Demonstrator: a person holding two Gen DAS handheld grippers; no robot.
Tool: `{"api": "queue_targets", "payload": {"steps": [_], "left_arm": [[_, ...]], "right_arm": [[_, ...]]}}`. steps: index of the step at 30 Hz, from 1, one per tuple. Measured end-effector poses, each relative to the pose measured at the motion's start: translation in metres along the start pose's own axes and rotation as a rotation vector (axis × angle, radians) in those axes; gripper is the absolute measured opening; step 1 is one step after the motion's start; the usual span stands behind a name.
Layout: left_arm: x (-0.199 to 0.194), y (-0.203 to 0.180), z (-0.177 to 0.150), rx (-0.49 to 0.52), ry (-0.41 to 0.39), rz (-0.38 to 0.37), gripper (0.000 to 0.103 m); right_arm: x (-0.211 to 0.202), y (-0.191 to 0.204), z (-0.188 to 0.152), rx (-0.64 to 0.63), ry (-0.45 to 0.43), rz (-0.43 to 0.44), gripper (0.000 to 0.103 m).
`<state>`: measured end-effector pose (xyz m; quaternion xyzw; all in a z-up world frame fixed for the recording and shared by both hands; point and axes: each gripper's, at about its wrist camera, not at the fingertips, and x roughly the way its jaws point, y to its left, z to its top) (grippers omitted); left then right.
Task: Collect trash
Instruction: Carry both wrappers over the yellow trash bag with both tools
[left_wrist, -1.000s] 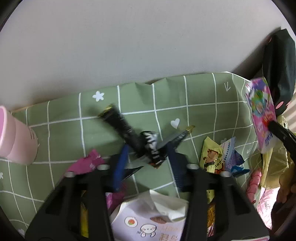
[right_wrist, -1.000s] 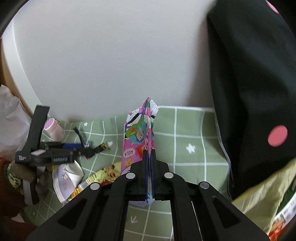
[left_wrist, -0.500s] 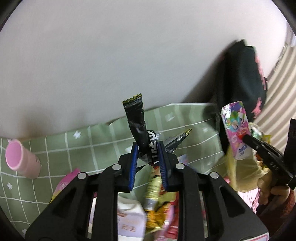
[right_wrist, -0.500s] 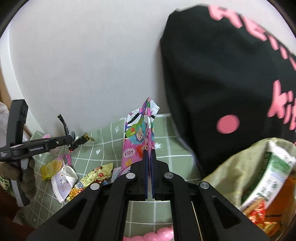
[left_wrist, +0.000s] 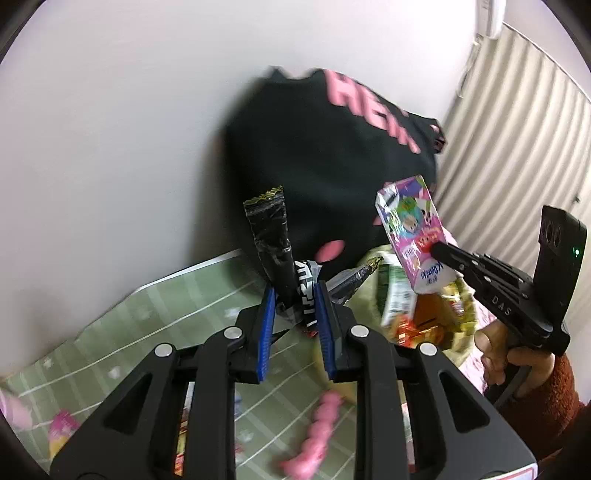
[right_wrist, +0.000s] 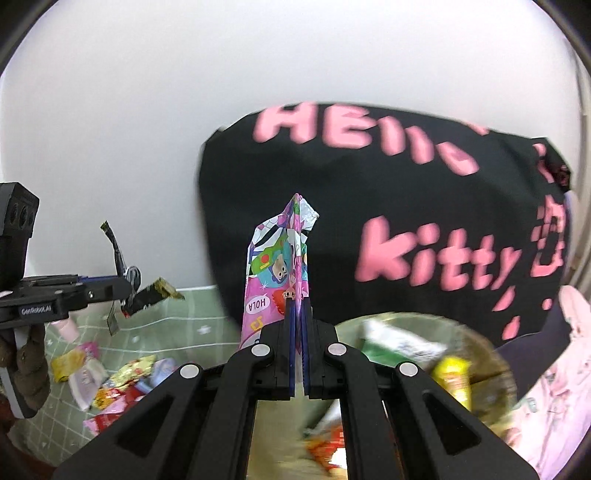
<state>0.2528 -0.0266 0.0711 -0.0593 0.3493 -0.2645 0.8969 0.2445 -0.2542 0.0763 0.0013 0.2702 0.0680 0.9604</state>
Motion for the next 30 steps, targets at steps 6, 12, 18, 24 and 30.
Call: {"api": "queue_targets", "payload": {"steps": [6,12,18,24,30], "left_arm": [[0.033,-0.04,0.014,0.068,0.017,-0.066,0.021],[0.055,-0.063,0.025,0.083,0.034,-0.111,0.021],[0.073,-0.077,0.033,0.072,0.043,-0.163,0.021],[0.107,-0.094,0.025,0.101,0.166,-0.248,0.021],[0.145,-0.132,0.002,0.238,0.281,-0.259,0.021]], "right_arm": [[-0.025,-0.051,-0.004,0.046,-0.017,-0.076,0.004],[-0.046,-0.092,-0.015,0.103,-0.027,-0.137,0.004],[-0.044,-0.106,-0.026,0.121,0.021,-0.162,0.004],[-0.017,-0.097,-0.049,0.09,0.157,-0.135,0.004],[0.014,-0.09,-0.08,0.088,0.314,-0.068,0.004]]}}
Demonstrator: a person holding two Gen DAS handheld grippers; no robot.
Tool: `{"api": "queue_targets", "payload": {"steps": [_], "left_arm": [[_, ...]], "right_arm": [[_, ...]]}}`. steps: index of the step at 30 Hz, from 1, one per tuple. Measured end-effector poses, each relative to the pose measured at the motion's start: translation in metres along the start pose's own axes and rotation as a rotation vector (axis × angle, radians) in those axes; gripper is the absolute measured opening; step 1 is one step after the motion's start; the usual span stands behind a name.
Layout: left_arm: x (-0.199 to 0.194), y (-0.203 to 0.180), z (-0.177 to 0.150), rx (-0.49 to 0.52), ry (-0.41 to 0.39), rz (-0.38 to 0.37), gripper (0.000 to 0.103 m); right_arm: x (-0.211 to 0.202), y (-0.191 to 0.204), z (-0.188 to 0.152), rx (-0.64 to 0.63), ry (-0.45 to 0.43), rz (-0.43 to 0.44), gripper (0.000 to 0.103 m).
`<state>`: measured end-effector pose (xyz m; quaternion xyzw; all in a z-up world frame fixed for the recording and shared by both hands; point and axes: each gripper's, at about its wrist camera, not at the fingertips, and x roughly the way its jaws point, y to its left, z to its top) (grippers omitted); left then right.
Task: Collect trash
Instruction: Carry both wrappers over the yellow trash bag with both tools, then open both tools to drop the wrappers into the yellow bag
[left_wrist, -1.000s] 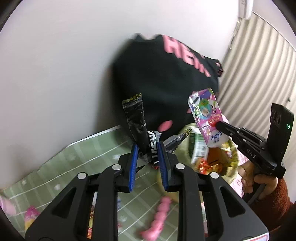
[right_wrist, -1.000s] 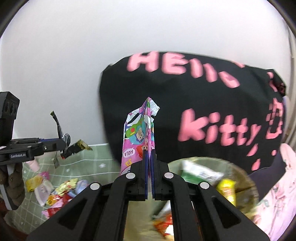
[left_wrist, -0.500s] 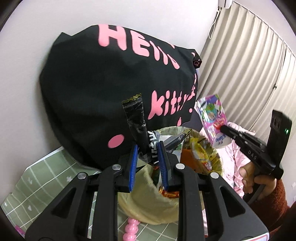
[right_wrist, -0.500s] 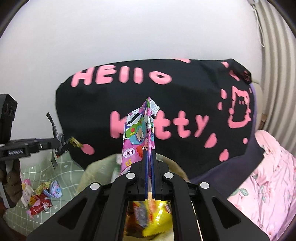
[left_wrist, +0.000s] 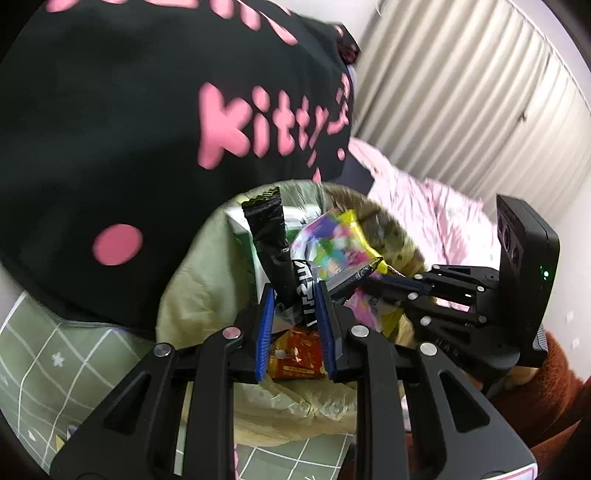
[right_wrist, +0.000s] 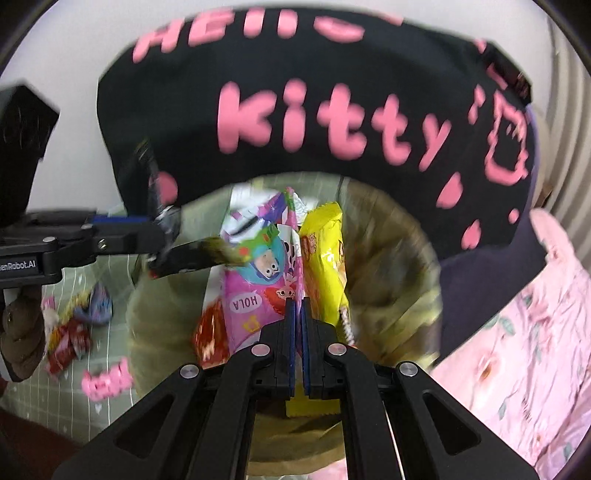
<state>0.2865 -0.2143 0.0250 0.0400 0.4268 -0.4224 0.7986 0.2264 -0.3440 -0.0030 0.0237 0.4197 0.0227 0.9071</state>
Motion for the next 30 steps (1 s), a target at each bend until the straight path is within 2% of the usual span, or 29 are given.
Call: {"api": "queue_targets", "payload": {"steps": [4,8,21,24,28,30], "left_arm": [[0.024,-0.003,0.002,0.015,0.058,0.031,0.021],[0.032,-0.002,-0.001,-0.012,0.083,0.02,0.021],[0.025,-0.002,0.0,-0.044,0.056,-0.014,0.021],[0.019,0.001,-0.002,-0.067,0.045,-0.023,0.03],[0.01,0.004,-0.006,-0.09,0.028,-0.043,0.052],[0.003,0.006,-0.008,-0.1,0.009,-0.04,0.057]], "right_arm": [[0.001,0.001,0.0,-0.013,0.007,0.01,0.004],[-0.008,-0.007,0.001,0.02,-0.017,0.001,0.004],[-0.029,-0.01,-0.009,0.043,-0.065,-0.007,0.004],[-0.032,-0.009,-0.011,0.05,-0.073,-0.007,0.004],[-0.035,-0.006,-0.015,0.045,-0.078,-0.032,0.005],[-0.036,-0.006,-0.016,0.041,-0.081,-0.048,0.009]]}}
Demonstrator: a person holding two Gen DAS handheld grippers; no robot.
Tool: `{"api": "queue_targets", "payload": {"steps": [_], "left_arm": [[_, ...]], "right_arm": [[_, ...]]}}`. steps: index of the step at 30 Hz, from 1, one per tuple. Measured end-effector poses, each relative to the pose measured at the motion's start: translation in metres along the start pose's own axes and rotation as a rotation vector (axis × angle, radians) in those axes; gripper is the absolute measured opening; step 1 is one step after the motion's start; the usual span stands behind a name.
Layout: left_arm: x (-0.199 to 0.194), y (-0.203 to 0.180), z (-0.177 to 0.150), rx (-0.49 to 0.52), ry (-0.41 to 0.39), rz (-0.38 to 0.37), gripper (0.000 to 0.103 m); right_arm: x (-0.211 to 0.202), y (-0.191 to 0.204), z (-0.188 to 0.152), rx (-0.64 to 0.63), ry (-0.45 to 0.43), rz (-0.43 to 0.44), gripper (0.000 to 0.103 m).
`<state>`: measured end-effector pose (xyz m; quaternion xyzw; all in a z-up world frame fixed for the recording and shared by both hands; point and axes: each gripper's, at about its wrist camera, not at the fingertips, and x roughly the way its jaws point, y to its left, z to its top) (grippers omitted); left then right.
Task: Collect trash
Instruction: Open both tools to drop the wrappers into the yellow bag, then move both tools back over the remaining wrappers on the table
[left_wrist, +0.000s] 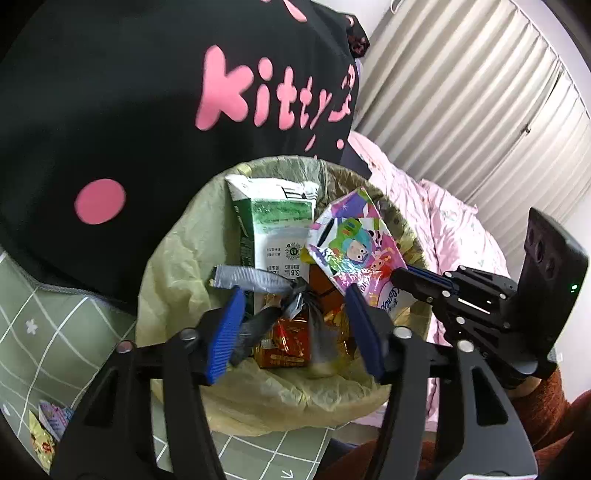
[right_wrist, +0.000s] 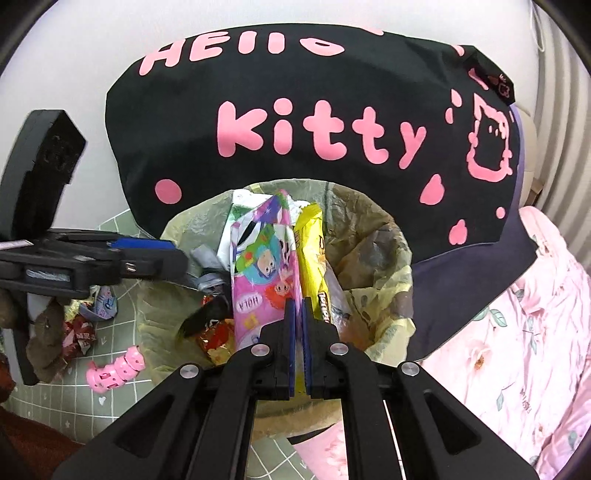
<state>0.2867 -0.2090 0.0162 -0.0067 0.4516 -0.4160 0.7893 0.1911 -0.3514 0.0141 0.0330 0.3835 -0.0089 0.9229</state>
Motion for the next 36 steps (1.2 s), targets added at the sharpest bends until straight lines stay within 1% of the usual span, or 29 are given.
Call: {"api": "queue_targets", "payload": {"steps": [1,3,4,5,7,9,10,12,14,16,18,21,22,24,29,31,32,33,36], "left_arm": [[-0.007,0.002,-0.001,-0.008,-0.019,0.005,0.058],[-0.018,0.005,-0.004,-0.025,-0.045,0.009,0.058],[-0.027,0.009,-0.006,-0.044,-0.072,0.019,0.06],[-0.033,0.012,-0.009,-0.055,-0.088,0.028,0.062],[-0.047,0.02,-0.016,-0.078,-0.13,0.061,0.063],[-0.061,0.027,-0.024,-0.091,-0.168,0.104,0.063],[-0.071,0.033,-0.031,-0.1,-0.194,0.138,0.063],[-0.083,0.041,-0.043,-0.115,-0.225,0.188,0.063],[-0.091,0.05,-0.054,-0.135,-0.239,0.233,0.063],[-0.105,0.066,-0.071,-0.167,-0.244,0.271,0.063],[-0.117,0.083,-0.088,-0.203,-0.249,0.308,0.063],[-0.143,0.114,-0.127,-0.29,-0.259,0.383,0.063],[-0.149,0.12,-0.135,-0.312,-0.262,0.4,0.063],[-0.169,0.141,-0.159,-0.379,-0.276,0.454,0.063],[-0.209,0.173,-0.214,-0.502,-0.303,0.559,0.063],[-0.223,0.183,-0.236,-0.547,-0.308,0.601,0.063],[-0.23,0.186,-0.245,-0.562,-0.311,0.612,0.063],[-0.234,0.188,-0.252,-0.579,-0.313,0.625,0.063],[-0.247,0.192,-0.28,-0.627,-0.315,0.657,0.063]], "right_arm": [[-0.001,0.0,0.0,-0.002,-0.004,-0.005,0.013],[-0.005,0.0,0.001,-0.001,-0.021,0.011,0.034],[-0.007,0.001,0.002,-0.002,-0.031,0.013,0.037],[-0.009,0.002,0.003,-0.007,-0.04,0.011,0.037],[-0.013,0.009,0.006,-0.03,-0.066,0.003,0.037],[-0.017,0.019,0.011,-0.059,-0.098,0.006,0.037],[-0.018,0.023,0.013,-0.068,-0.111,0.012,0.037],[-0.02,0.038,0.017,-0.096,-0.14,0.045,0.037],[-0.02,0.05,0.018,-0.12,-0.153,0.075,0.037],[-0.016,0.068,0.017,-0.151,-0.156,0.128,0.037],[-0.01,0.085,0.015,-0.181,-0.143,0.18,0.037],[0.003,0.113,0.01,-0.231,-0.109,0.26,0.037],[0.007,0.123,0.008,-0.244,-0.094,0.283,0.037],[0.015,0.142,0.005,-0.268,-0.068,0.324,0.037],[0.032,0.183,-0.006,-0.32,-0.006,0.411,0.037],[0.043,0.198,-0.011,-0.319,0.037,0.463,0.038],[0.049,0.205,-0.013,-0.321,0.065,0.491,0.043],[0.057,0.217,-0.018,-0.337,0.113,0.539,0.045],[0.07,0.248,-0.03,-0.399,0.175,0.594,0.045]]}}
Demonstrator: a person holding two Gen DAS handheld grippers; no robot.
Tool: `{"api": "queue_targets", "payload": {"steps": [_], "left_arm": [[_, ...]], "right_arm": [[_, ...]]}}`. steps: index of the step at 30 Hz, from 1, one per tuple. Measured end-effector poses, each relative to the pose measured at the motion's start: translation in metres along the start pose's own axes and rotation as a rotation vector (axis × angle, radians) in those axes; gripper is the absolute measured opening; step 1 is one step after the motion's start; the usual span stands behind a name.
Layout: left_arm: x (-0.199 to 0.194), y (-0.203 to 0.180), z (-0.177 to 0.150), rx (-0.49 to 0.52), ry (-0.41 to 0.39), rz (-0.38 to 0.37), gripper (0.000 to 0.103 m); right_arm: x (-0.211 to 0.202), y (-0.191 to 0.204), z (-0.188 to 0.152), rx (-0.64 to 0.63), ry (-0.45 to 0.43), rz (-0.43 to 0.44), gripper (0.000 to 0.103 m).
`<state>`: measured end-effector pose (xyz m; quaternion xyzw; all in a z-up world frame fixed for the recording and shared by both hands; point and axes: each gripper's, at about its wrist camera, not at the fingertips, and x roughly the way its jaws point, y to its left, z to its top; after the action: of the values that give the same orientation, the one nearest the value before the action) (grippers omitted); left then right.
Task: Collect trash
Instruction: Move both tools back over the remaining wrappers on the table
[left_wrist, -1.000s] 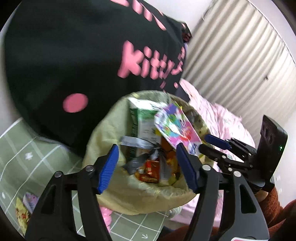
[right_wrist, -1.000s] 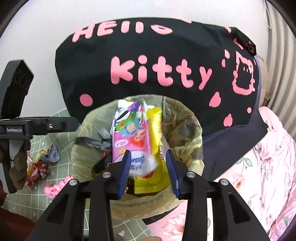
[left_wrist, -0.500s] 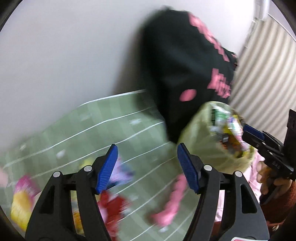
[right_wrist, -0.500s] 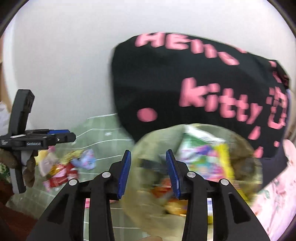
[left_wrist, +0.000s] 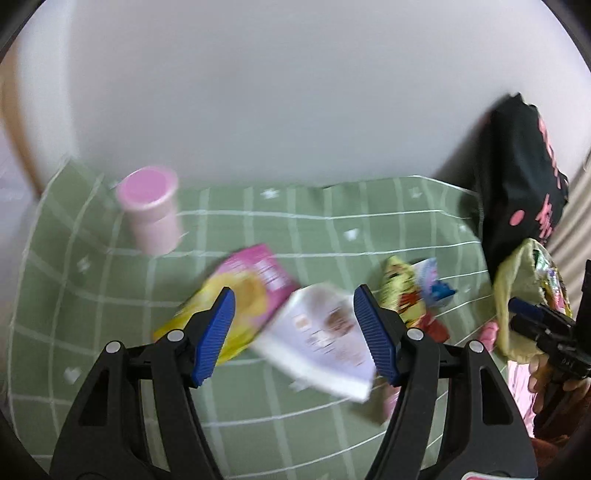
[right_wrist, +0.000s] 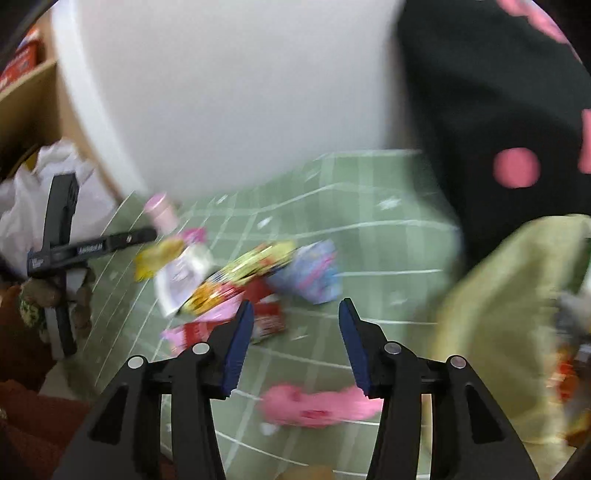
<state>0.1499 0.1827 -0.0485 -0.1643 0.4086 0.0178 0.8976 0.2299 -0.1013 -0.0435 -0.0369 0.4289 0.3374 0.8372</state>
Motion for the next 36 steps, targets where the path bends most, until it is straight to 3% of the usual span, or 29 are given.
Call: {"api": "queue_targets", "payload": {"steps": [5,11,19,23,26,31,36], "left_arm": [[-0.008,0.016,-0.013,-0.019,-0.009,0.024,0.063],[-0.011,0.013,-0.019,0.029,-0.015,0.028,0.063],[-0.004,0.03,-0.012,0.013,-0.016,0.084,0.063],[0.014,0.041,-0.007,-0.008,0.03,0.119,0.063],[0.028,0.038,-0.014,0.003,0.083,0.109,0.063],[0.036,0.023,-0.033,0.045,0.149,0.028,0.063],[0.021,0.022,-0.031,0.024,0.141,-0.04,0.063]], "right_arm": [[0.037,0.006,0.006,0.029,0.048,0.015,0.045],[0.044,-0.001,0.016,-0.004,0.023,-0.101,0.045],[0.055,-0.02,0.019,0.034,0.05,-0.067,0.045],[0.061,-0.015,0.021,0.011,0.065,-0.058,0.045],[0.057,-0.006,0.023,-0.025,0.068,-0.009,0.045],[0.058,0.021,0.026,-0.136,0.091,0.092,0.045],[0.058,0.026,0.025,-0.175,0.09,0.038,0.045]]}}
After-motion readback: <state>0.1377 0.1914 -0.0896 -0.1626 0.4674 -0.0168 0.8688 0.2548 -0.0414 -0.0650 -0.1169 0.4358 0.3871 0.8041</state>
